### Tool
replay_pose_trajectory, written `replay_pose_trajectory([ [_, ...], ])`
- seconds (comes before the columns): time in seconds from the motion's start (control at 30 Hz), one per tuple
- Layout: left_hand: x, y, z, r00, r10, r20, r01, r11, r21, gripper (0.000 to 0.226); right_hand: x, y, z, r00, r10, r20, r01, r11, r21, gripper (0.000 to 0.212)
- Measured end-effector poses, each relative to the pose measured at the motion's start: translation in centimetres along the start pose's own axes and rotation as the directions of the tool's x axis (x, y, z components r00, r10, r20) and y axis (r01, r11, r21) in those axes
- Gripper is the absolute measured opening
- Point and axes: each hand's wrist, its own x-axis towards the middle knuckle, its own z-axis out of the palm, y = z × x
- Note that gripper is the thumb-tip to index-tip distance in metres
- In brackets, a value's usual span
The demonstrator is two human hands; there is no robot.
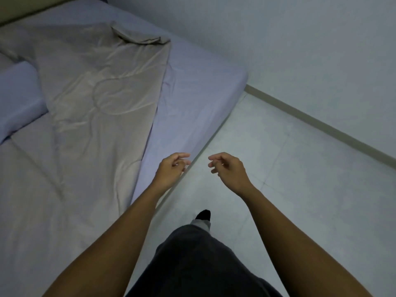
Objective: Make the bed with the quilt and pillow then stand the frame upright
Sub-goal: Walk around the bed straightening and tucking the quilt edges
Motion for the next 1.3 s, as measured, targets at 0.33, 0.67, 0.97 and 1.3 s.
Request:
replay_pose_trajectory([
  [0.33, 18.0, 15.5, 5.9, 0.993, 0.102, 0.057, -0.102, 0.995, -0.009, 0.027, 15.0, -1.6, -14.4, 0.982, -0.047, -0.183, 0.064, 0.994, 0.089, 0.022],
  [0.67, 34.3, 23.0, 11.0, 0.995, -0.024, -0.099, 0.013, 0.994, -0.111, 0.026, 35.2, -0.7, -24.4, 0.996, -0.085, -0.025, 0.088, 0.989, 0.117, 0.022],
  [0.97, 46.0, 29.3, 11.8, 0.938, -0.135, -0.318, 0.058, 0.969, -0.240, 0.025, 54.1, -5.8, -31.8, 0.932, -0.252, 0.261, 0.258, 0.966, 0.012, 0.022],
  [1.3, 57.1, 27.4, 3.4, 0.747, -0.254, -0.615, -0.006, 0.922, -0.388, 0.022, 71.0, -10.6, -24.0, 0.830, -0.273, 0.487, 0.324, 0.946, -0.022, 0.021],
])
